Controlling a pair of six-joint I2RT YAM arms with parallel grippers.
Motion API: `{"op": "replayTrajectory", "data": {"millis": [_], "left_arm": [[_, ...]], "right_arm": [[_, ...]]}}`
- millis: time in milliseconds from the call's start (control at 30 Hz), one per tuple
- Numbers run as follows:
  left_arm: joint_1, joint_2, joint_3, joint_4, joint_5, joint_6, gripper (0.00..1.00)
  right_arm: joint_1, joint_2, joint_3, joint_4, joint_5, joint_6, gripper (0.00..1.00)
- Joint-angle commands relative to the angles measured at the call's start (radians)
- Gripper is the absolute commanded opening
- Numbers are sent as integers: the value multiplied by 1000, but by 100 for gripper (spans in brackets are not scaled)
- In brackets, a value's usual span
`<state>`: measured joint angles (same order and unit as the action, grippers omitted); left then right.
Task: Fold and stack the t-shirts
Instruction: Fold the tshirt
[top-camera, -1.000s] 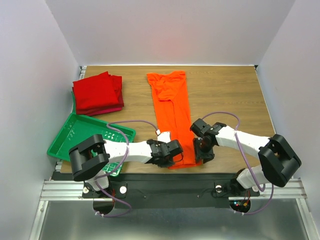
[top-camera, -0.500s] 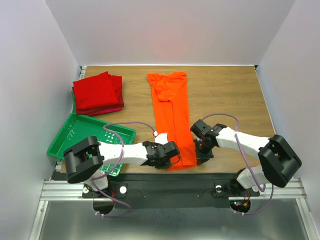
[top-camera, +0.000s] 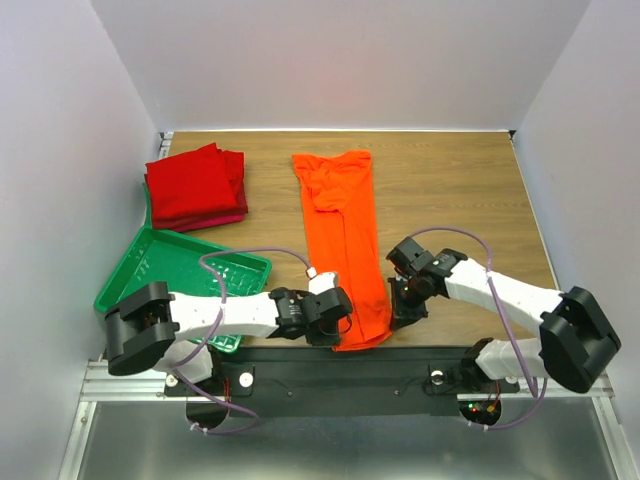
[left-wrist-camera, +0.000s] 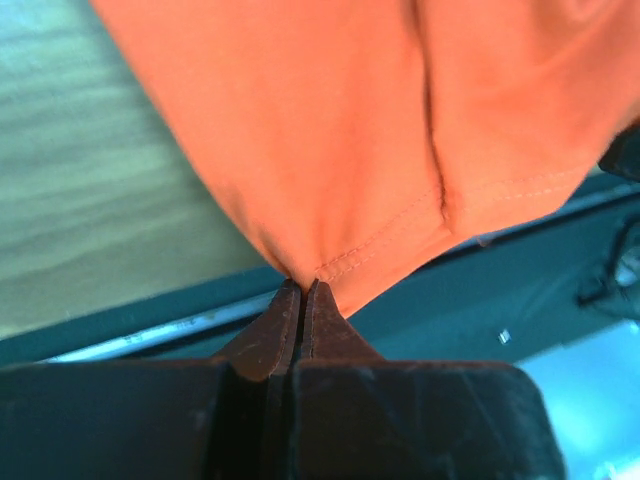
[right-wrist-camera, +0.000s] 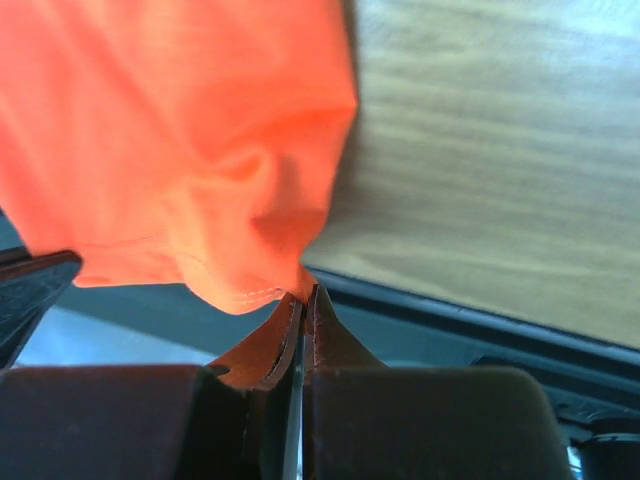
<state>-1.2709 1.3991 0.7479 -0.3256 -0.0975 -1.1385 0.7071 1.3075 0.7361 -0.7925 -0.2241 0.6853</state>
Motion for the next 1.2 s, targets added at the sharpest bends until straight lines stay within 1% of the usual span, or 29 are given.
{"op": "replayTrajectory", "data": {"millis": [0,67,200,300,333,367,433,500,633,733,900,933,1033,1167], "left_arm": [[-5,-89,-7,-4,50,-6,0],[-1,-123,2,-12,47,-6,0],[47,-152,37,-44,62,11,0],[113,-173,44,-52,74,45,0],[158,-183,45,-56,77,72,0],[182,-186,47,-53,82,85,0],[231,-193,48,-27,93,114,0],[283,-190,57,-6,133,154,0],[350,-135,80,36,168,233,0],[398,-77,119,46,194,301,0],[484,7,215,4,196,388,0],[517,29,228,-6,196,411,0],[564,64,274,6,212,445,0],[634,201,381,-7,243,519,0]], "right_arm": [[-3,-68,32,-43,-55,36,0],[-1,-79,58,-47,-52,56,0],[-3,-73,155,-50,-12,91,1],[-3,-53,206,-50,54,106,0],[-3,-44,235,-50,83,103,0],[-3,-34,249,-48,92,102,0],[-3,-1,287,-48,124,97,0],[-3,25,313,-47,150,91,0],[-3,76,376,-42,261,68,0],[-9,134,428,-30,313,50,0],[-37,254,526,-1,333,1,0],[-44,298,570,-1,333,-22,0],[-87,386,631,-1,339,-64,0],[-170,475,756,1,315,-136,0]]}}
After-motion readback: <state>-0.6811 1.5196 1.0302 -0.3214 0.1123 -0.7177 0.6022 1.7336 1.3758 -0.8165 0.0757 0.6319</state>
